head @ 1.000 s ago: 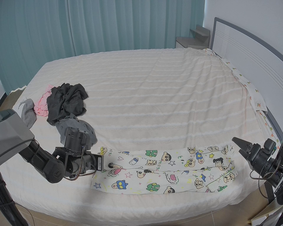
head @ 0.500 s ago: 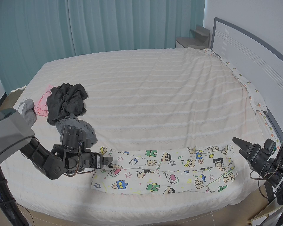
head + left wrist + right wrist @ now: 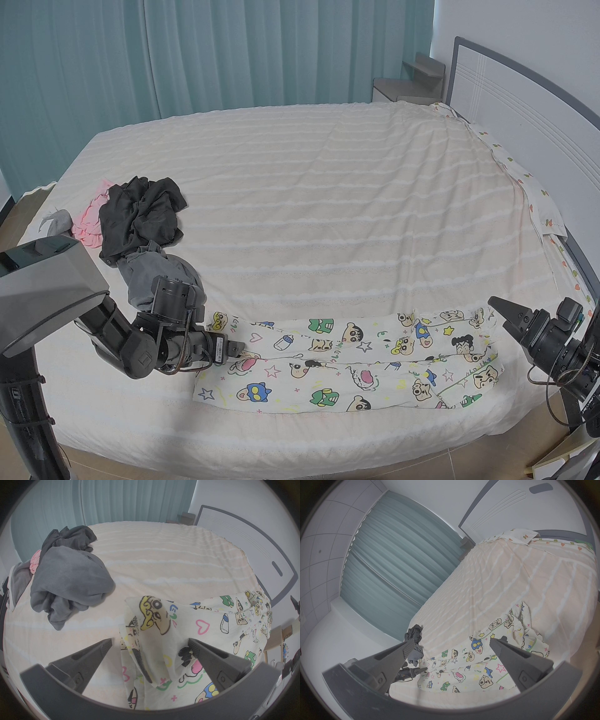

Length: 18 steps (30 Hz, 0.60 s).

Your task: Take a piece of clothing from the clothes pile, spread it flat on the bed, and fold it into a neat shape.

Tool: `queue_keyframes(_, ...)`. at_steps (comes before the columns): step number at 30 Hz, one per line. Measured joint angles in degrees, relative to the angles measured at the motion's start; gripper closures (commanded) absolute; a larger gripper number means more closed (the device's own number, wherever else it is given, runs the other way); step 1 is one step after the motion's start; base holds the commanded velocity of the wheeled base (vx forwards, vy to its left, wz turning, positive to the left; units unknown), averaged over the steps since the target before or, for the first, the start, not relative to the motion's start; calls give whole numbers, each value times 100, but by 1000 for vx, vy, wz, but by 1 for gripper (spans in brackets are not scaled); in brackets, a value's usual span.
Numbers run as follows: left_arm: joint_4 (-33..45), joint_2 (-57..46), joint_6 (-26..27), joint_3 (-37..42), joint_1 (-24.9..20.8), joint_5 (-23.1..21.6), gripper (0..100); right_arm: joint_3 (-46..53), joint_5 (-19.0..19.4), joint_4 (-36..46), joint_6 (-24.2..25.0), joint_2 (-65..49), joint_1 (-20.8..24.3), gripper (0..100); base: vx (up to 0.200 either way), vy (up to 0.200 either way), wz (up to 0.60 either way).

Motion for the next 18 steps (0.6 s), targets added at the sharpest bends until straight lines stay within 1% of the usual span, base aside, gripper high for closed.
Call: queue_keyframes(18,-17,243,-44,77,-54,30,0,15,0,0,9,44,11,0,0,0,0)
